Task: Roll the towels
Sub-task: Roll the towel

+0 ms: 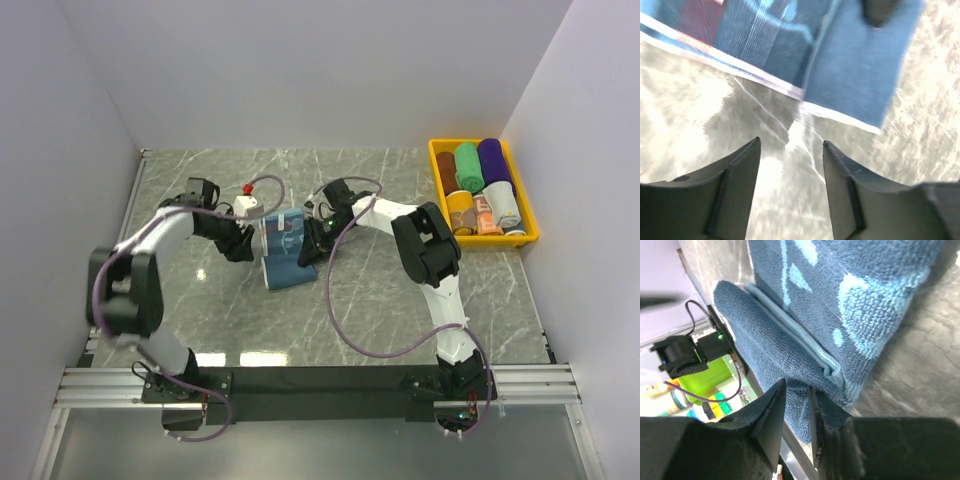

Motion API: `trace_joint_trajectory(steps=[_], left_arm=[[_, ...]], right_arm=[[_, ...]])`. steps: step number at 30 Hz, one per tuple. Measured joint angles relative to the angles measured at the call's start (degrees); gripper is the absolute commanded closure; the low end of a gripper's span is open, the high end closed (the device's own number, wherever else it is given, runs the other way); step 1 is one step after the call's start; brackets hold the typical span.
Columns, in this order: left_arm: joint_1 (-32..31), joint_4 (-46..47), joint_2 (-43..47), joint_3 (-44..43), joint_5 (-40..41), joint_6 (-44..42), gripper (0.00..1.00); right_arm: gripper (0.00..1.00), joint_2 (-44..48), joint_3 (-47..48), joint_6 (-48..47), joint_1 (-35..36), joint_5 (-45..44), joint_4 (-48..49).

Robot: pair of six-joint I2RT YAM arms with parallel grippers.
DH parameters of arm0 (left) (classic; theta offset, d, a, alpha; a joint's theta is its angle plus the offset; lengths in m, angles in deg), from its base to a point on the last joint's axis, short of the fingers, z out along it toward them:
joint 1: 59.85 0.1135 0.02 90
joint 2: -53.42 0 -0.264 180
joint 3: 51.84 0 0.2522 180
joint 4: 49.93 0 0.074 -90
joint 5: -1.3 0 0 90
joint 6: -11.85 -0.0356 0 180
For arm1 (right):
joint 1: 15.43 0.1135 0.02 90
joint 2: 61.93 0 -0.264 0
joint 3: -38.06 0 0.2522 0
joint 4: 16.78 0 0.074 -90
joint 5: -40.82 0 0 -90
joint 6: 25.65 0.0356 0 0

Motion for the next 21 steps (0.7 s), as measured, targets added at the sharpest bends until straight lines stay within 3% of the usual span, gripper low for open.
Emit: trace_joint_trajectory(steps=[3,7,13,19,21], left_arm=[[-4.0,4.0,11.5,5.3,3.3,-0.1,0.41],[-17.1,12.4,21.0,12.1,10.2,-0.2,0.4],[-29.6,20.6,20.5,22.2,21.7,-0.2,0.4],[-35.4,27.5,16.2,23.7,29.6,-0.1,0.41],[-36.3,29.5,14.5,24.0,31.2,0.0,0.47]], right_arm=[[0.76,0.3,0.0,0.1,0.2,-1.6,-0.4],[0.87,0.4,-0.1,0.3,0.2,-3.2,-0.8],[0.97,0.4,-0.5,1.1,0.2,-3.6,-0.7],[1.0,0.4,-0.5,1.4,0.2,-3.5,-0.7],[1.0,0.4,-0.5,1.5,0.2,-3.4,-0.7]])
